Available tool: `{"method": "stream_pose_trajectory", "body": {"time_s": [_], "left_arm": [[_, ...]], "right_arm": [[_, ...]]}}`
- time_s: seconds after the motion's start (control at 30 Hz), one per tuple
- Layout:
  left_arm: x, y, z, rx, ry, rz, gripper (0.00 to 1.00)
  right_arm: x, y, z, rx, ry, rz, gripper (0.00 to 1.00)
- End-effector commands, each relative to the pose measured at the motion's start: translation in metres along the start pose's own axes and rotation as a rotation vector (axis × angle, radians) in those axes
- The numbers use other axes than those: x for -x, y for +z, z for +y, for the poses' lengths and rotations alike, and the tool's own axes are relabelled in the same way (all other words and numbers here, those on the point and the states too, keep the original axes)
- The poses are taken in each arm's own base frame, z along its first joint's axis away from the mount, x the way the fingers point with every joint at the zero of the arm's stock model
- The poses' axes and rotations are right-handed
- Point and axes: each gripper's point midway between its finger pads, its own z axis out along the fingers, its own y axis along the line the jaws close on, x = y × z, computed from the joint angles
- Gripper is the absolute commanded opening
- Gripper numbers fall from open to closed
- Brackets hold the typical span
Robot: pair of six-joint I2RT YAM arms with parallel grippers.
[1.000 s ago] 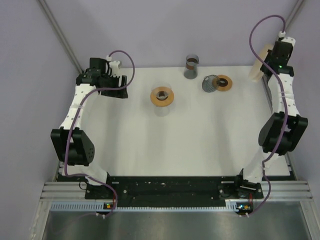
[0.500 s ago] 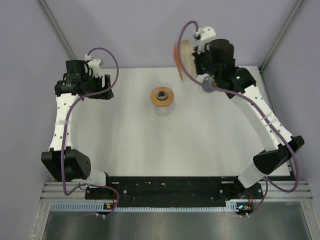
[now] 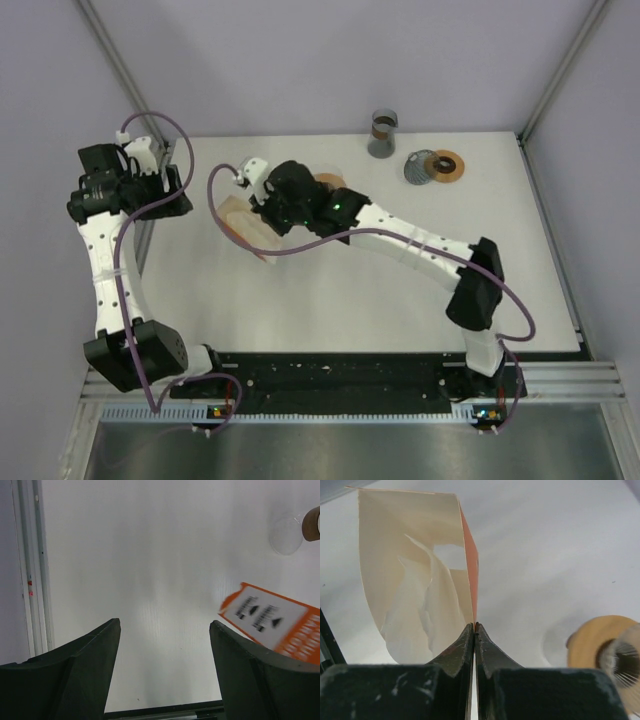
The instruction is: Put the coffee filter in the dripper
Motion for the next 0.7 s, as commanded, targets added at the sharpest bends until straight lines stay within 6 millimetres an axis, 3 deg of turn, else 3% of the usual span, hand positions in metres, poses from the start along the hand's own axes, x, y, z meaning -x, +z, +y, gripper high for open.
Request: {"method": "stream_pose_trajectory", "body": {"time_s": [0.0, 0.13, 0.2, 0.47, 0.67], "left_arm": [[0.007, -0.01, 0.0, 0.015, 0.025, -0.057, 0.78], [0.001, -0.001, 0.008, 0.039, 0.024, -0.042, 0.78], [-0.001, 0.003, 0.008, 0.033, 0.021, -0.034, 0.78], [-0.003, 0.009, 0.006, 0.009, 0.023, -0.038, 0.77], [-0.006, 0.008, 0.004, 0.001, 0.035, -0.035, 0.77]], "right_arm": [[-0.011, 0.053, 0.008, -0.032, 0.078, -0.046, 0.0], [-0.039, 0.097, -0.003, -0.143, 0.202, -0.028, 0.0], [-0.049, 0.108, -0.008, -0.189, 0.226, -0.033, 0.0], [-0.094, 0.139, -0.014, -0.245, 0.28, 0.025, 0.0], [-0.105, 0.146, -0.011, -0.23, 0.294, 0.045, 0.0]]}}
